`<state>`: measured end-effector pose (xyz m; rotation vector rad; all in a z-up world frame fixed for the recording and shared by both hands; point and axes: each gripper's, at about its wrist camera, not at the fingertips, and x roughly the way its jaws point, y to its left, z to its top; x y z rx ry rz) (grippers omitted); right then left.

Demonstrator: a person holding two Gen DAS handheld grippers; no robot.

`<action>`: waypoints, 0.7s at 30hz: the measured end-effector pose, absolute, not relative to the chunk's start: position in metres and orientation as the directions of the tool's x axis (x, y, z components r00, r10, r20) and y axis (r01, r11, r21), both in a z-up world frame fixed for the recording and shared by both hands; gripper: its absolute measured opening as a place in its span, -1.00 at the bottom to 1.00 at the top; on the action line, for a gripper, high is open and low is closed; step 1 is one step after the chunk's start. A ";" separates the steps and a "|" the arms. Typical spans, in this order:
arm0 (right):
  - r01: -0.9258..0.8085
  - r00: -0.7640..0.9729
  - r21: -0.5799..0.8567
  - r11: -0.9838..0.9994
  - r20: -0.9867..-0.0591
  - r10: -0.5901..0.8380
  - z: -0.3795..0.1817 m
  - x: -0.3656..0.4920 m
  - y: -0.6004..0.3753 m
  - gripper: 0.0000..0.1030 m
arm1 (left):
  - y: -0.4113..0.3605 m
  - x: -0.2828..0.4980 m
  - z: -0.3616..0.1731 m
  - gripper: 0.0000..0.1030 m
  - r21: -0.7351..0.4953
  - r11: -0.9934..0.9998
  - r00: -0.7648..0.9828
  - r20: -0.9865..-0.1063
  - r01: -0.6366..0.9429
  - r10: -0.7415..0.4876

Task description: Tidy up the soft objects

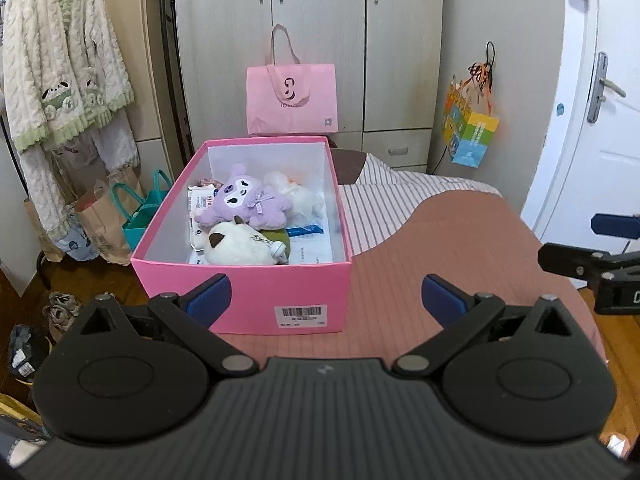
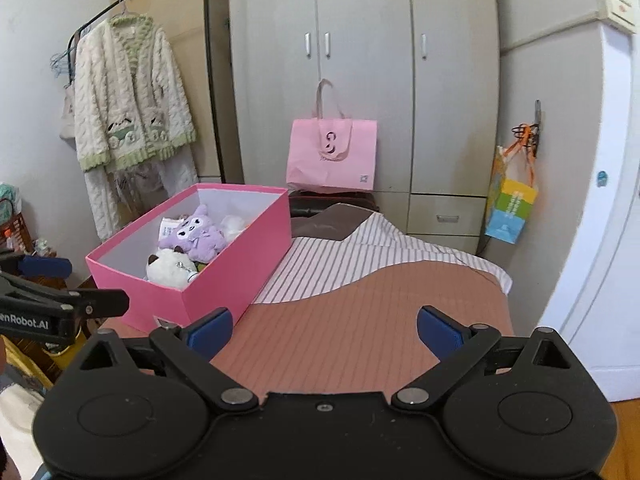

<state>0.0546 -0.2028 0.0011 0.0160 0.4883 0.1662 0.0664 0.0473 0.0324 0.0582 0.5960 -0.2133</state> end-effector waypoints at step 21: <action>-0.153 0.878 0.020 0.988 -0.455 0.145 -0.001 0.030 -0.186 0.95 | 0.041 0.057 0.012 1.00 -0.005 0.987 0.832 -0.537 0.164 -0.141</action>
